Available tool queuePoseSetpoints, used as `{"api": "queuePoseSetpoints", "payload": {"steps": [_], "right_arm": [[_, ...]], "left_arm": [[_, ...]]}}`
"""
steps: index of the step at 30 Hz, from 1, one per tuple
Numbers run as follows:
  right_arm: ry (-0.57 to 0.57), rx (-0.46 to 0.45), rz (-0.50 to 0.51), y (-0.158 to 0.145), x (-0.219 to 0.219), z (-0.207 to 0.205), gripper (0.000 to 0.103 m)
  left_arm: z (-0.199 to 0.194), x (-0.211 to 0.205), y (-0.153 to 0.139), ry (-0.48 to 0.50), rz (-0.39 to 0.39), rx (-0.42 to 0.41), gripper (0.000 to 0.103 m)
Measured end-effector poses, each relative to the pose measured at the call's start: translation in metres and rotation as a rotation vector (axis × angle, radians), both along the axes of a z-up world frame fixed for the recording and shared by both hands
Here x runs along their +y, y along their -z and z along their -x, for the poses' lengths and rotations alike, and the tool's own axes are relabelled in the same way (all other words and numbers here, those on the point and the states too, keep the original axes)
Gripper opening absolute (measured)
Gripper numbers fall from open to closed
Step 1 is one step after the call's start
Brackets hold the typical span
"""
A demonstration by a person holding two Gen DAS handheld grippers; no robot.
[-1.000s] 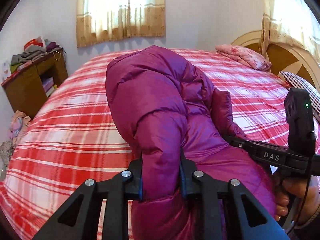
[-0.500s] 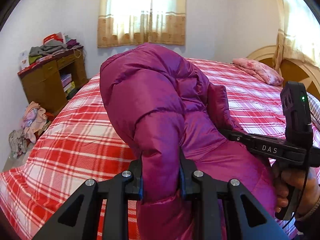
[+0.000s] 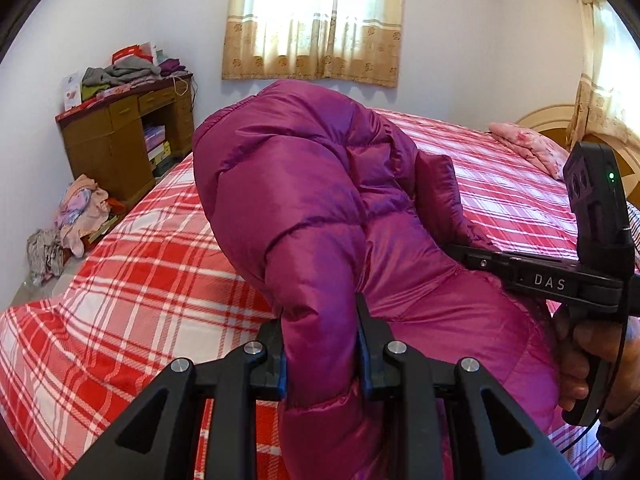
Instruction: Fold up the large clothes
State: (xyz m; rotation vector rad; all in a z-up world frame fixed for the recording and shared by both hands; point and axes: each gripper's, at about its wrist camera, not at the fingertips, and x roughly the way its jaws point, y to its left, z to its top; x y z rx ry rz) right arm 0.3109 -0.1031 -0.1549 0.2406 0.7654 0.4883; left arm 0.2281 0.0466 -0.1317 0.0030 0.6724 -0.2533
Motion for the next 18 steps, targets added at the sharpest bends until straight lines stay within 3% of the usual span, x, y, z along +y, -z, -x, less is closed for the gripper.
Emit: {"api": "queuePoseSetpoints", "payload": {"steps": [18], "right_arm": [[-0.061, 0.032, 0.056, 0.017, 0.033, -0.012, 0.017]], "left_arm": [[-0.001, 0.033, 0.030, -0.041, 0.019, 0.060, 0.026]]}}
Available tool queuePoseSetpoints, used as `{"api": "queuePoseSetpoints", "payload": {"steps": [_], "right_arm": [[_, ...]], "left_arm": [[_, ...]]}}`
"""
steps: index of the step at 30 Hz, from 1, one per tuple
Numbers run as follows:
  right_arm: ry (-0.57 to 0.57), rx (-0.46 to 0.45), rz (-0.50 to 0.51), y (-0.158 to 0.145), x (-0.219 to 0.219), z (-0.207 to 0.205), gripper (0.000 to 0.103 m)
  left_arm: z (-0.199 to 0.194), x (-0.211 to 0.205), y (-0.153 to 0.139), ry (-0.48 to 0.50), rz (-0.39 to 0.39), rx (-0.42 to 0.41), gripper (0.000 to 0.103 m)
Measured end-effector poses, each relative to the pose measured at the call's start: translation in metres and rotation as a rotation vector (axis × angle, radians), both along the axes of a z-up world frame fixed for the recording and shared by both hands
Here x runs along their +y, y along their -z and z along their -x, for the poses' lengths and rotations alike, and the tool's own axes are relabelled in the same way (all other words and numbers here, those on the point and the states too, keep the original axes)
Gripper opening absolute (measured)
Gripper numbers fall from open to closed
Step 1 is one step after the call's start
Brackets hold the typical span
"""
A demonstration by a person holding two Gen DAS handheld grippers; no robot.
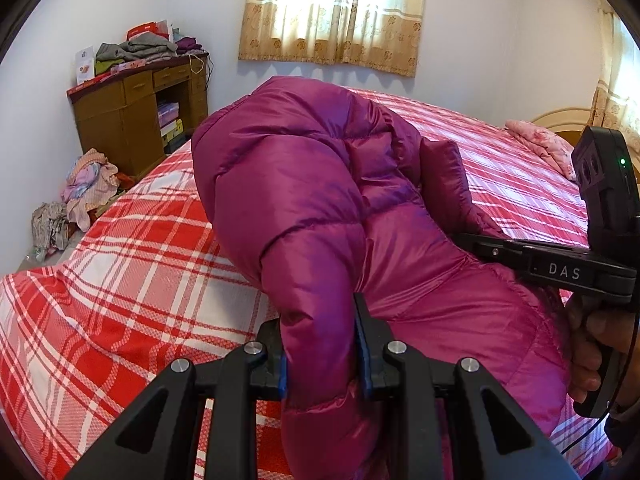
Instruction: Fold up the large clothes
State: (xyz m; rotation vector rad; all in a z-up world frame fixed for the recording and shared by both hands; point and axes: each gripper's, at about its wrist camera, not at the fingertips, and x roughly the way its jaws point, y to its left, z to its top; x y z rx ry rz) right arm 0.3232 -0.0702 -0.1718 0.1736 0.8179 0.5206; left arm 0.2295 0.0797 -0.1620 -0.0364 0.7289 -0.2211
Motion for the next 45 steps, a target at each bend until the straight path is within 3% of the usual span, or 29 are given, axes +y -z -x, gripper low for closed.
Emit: {"api": "queuePoseSetpoints", "payload": {"steps": [15, 19, 26, 29, 36, 45], "right_arm": [[0.000, 0.015, 0.015, 0.006, 0.008, -0.007, 0.017], [0.002, 0.019, 0.026, 0.008, 0.008, -0.009, 0.017], [0.012, 0.032, 0.027, 0.013, 0.008, -0.010, 0.017], [0.017, 0.037, 0.026, 0.014, 0.007, -0.010, 0.017], [0.028, 0.040, 0.039, 0.015, 0.009, -0.009, 0.019], [0.048, 0.052, 0.059, 0.023, 0.009, -0.010, 0.027]], "left_arm": [[0.003, 0.005, 0.007, 0.003, -0.020, -0.002, 0.027], [0.003, 0.005, 0.010, -0.011, -0.043, -0.006, 0.038], [0.001, 0.008, 0.014, -0.062, -0.098, -0.015, 0.069], [-0.001, 0.011, 0.015, -0.079, -0.098, -0.016, 0.076], [-0.004, 0.016, 0.018, -0.097, -0.094, -0.018, 0.082], [-0.007, 0.028, 0.030, -0.132, -0.032, -0.009, 0.094]]}}
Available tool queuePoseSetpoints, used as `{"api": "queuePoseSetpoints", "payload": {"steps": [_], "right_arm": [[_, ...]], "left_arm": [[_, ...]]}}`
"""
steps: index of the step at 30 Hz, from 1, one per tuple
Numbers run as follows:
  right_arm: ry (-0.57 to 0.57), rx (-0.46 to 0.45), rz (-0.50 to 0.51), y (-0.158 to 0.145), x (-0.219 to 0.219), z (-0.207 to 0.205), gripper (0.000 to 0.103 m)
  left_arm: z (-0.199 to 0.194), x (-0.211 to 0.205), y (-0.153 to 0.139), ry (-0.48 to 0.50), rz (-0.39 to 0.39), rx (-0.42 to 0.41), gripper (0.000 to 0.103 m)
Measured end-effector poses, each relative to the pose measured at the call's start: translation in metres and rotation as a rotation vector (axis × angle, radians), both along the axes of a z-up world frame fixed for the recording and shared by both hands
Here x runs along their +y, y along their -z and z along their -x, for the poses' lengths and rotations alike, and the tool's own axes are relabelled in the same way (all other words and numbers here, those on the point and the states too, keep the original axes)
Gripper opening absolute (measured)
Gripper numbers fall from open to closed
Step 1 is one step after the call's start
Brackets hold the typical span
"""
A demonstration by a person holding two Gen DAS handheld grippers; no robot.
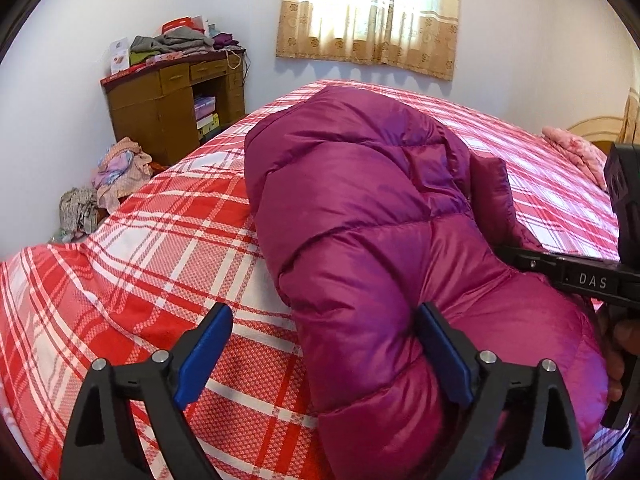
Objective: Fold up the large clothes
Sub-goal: 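Lower the rolled jacket onto the duvet and open both grippers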
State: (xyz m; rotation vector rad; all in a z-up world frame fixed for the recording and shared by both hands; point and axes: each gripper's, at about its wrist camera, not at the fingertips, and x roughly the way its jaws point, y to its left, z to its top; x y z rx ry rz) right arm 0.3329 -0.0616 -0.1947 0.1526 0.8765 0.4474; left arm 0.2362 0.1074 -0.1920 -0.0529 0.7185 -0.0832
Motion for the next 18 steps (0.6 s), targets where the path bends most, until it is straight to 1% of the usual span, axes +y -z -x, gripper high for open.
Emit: {"api": "queuePoseSetpoints", "payload": {"steps": [3, 7, 18], "right_arm": [[0.012, -0.001, 0.003, 0.0028, -0.0003, 0.0000, 0.030], [0.019, -0.010, 0.012, 0.0051, 0.0005, 0.0023, 0.031], [0.029, -0.022, 0.036, 0.0066, 0.0048, 0.0036, 0.038]], "left_arm": [[0.0003, 0.0010, 0.0027, -0.010, 0.016, -0.003, 0.096], [-0.0008, 0.0009, 0.0047, -0.017, 0.028, -0.006, 0.097], [-0.0005, 0.0005, 0.0094, -0.033, 0.040, -0.013, 0.101]]}}
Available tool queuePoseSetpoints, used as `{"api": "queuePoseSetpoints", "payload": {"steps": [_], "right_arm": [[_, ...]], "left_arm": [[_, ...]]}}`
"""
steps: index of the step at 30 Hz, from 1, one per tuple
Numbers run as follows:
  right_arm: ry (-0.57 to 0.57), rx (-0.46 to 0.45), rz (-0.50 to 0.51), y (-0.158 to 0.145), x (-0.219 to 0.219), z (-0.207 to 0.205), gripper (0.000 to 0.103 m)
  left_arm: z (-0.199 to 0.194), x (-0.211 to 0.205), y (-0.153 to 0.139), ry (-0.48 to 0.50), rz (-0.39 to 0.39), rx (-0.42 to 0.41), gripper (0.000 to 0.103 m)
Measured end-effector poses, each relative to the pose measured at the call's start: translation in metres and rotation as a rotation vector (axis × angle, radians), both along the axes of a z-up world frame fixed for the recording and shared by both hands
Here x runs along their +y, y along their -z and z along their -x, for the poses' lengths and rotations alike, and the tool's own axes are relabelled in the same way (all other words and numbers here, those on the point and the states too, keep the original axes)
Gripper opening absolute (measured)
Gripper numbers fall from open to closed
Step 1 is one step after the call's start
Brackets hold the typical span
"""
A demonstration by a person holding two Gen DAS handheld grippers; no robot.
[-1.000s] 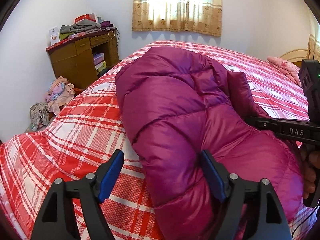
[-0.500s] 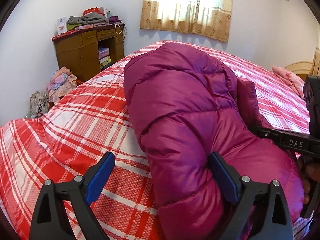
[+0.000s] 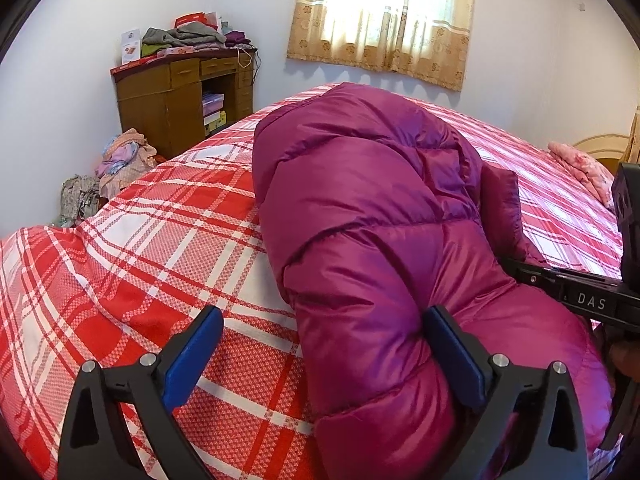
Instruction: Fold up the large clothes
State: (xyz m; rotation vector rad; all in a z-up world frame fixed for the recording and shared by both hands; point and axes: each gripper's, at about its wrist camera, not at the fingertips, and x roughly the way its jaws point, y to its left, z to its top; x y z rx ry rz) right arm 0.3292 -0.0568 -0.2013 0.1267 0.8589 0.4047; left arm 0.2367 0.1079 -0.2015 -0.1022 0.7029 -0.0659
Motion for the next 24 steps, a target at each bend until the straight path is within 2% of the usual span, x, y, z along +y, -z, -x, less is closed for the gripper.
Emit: {"api": "queuePoseSetpoints", "payload": {"steps": [5, 8, 10, 12, 14, 15, 19, 24], "right_arm": [[0.007, -0.004, 0.020, 0.000, 0.003, 0.002, 0.039], [0.007, -0.008, 0.039, -0.002, 0.006, 0.002, 0.040], [0.011, -0.011, 0.062, -0.006, 0.006, 0.003, 0.044], [0.027, -0.010, 0.074, -0.014, 0.003, 0.007, 0.055], [0.059, -0.016, 0.067, -0.026, -0.005, 0.015, 0.066], [0.073, -0.026, 0.058, -0.034, -0.009, 0.022, 0.069], [0.092, -0.113, 0.079, -0.074, -0.016, 0.062, 0.069], [0.116, -0.220, 0.050, -0.122, -0.020, 0.109, 0.074]], "left_arm": [[0.001, 0.001, 0.002, -0.009, 0.006, -0.005, 0.101], [0.003, -0.002, -0.001, -0.021, -0.015, -0.001, 0.101], [0.006, -0.004, -0.008, -0.033, -0.041, 0.008, 0.101], [0.016, -0.007, -0.022, -0.056, -0.079, -0.004, 0.101], [0.032, -0.006, -0.039, -0.052, -0.078, -0.048, 0.101], [0.043, -0.006, -0.051, -0.045, -0.073, -0.072, 0.101], [0.080, -0.003, -0.091, -0.055, -0.092, -0.154, 0.101], [0.119, 0.001, -0.131, -0.064, -0.051, -0.258, 0.101]]}}
